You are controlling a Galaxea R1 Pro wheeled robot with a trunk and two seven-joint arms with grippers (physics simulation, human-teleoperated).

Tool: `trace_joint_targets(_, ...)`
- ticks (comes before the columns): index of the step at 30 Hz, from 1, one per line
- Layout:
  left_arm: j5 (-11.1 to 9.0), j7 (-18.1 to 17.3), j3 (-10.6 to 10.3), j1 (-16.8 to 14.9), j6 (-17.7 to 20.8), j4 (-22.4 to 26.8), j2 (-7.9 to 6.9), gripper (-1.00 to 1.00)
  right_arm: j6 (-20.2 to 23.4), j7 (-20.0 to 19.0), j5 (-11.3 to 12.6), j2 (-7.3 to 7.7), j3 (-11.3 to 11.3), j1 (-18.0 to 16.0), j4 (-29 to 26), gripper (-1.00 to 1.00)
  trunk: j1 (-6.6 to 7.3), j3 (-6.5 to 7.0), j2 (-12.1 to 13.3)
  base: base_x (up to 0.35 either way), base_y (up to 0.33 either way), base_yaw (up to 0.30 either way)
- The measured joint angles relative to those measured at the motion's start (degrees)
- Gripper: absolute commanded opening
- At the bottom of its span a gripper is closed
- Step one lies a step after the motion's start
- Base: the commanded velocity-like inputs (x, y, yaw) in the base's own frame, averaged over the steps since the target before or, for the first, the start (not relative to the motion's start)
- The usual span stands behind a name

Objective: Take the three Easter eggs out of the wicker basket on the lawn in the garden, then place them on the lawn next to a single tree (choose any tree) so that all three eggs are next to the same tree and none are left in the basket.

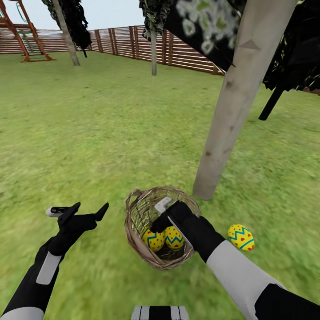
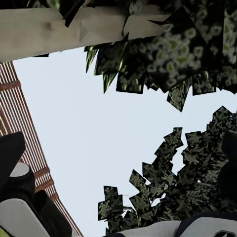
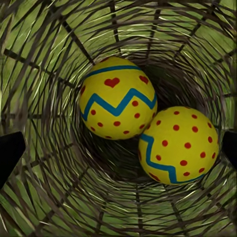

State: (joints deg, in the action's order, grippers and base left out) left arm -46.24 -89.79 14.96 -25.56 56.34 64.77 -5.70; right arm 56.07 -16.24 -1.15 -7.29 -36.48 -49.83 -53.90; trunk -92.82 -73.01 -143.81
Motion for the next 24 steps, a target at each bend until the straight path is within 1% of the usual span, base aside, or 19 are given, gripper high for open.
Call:
trace_joint_targets(3, 0.0, 0.0, 0.0, 0.0, 0.0, 0.1, 0.00, 1.00, -0.1, 0.0, -1.2, -0.01, 0.0, 0.0, 0.0, 1.00, -0.08, -0.67, 0.0, 0.000, 0.000, 0.000)
trace_joint_targets(9, 0.0, 0.0, 0.0, 0.0, 0.0, 0.1, 0.00, 1.00, -0.8, 0.1, -2.0, 0.06, 0.0, 0.0, -0.1, 1.00, -0.23, -2.00, -0.1, 0.000, 0.000, 0.000)
trace_joint_targets(11, 0.0, 0.0, 0.0, 0.0, 0.0, 0.1, 0.00, 1.00, -1.2, 0.2, -3.3, 0.03, 0.0, -0.1, -0.1, 1.00, -0.28, -2.44, -0.1, 0.000, 0.000, 0.000)
trace_joint_targets(14, 0.0, 0.0, 0.0, 0.0, 0.0, 0.1, 0.00, 1.00, -1.6, 0.3, -6.6, -0.20, 0.1, 0.0, -0.1, 1.00, -0.36, -3.10, -0.2, 0.000, 0.000, 0.000)
trace_joint_targets(16, 0.0, 0.0, 0.0, 0.0, 0.0, 0.1, 0.00, 1.00, -1.8, 0.3, -7.8, -0.29, 0.1, 0.0, -0.1, 1.00, -0.41, -3.55, -0.2, 0.000, 0.000, 0.000)
trace_joint_targets(20, 0.1, 0.0, 0.0, 0.0, 0.0, 0.0, 0.00, 1.00, -2.1, 0.2, -8.6, -0.35, 0.1, 0.0, -0.1, 1.00, -0.52, -4.43, -0.3, 0.000, 0.000, 0.000)
trace_joint_targets(24, 0.1, 0.0, 0.0, 0.0, 0.0, 0.0, 0.00, 1.00, -4.6, 0.1, -8.7, -0.38, 0.1, 0.0, -0.1, 1.00, -0.62, -5.32, -0.3, 0.000, 0.000, 0.000)
